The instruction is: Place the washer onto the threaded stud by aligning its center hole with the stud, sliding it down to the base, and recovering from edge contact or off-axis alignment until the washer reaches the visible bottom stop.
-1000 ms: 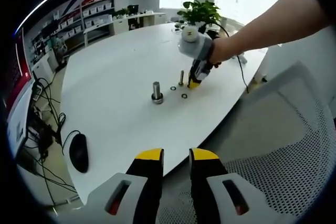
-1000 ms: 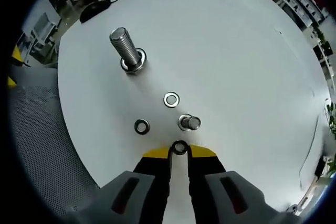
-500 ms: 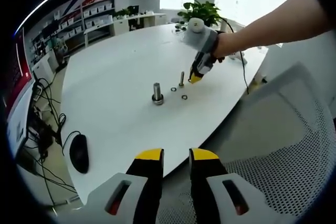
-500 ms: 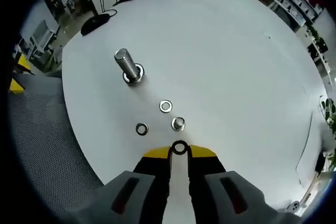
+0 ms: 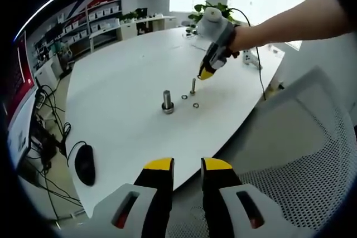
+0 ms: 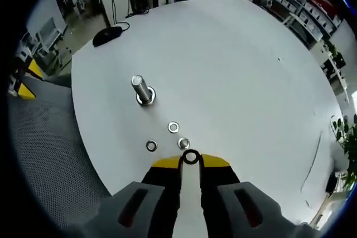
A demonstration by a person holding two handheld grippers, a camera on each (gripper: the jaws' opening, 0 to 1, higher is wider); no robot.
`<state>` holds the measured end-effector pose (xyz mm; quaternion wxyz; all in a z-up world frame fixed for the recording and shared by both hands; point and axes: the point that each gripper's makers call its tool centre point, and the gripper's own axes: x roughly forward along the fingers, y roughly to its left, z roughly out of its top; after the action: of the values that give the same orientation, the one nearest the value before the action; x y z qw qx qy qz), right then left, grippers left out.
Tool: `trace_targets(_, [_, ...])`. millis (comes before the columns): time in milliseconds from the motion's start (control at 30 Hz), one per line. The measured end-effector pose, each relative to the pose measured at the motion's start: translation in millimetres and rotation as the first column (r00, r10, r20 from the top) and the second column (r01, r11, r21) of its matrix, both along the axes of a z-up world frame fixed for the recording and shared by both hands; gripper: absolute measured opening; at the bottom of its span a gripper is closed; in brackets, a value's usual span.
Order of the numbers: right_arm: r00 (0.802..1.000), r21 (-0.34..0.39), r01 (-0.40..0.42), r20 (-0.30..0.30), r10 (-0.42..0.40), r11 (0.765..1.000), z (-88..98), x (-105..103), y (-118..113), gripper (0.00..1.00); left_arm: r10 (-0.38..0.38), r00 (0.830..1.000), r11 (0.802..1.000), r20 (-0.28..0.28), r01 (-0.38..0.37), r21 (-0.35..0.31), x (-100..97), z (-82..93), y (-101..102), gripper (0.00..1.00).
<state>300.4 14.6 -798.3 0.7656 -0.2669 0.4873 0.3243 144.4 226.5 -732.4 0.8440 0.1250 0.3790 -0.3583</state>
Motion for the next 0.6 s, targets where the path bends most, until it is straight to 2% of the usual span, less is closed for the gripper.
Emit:
trace_targets(133, [0.999, -0.009, -0.037, 0.018, 0.037, 0.999, 2.1, 3, 6, 0.14, -0.002, 1.000, 1.000, 0.001, 0.002, 0.002, 0.3, -0.1, 0, 0.17])
trace_targets(433, [0.998, -0.021, -0.065, 0.008, 0.065, 0.998, -6.9, 3, 18, 0.14, -0.002, 1.000, 1.000, -0.001, 0.002, 0.005, 0.3, -0.6, 0, 0.17])
trace_targets(600, [0.999, -0.022, -0.046, 0.007, 0.047, 0.999, -7.4, 6, 17, 0.14, -0.003, 1.000, 1.000, -0.002, 0.003, 0.006, 0.2, -0.7, 0, 0.17])
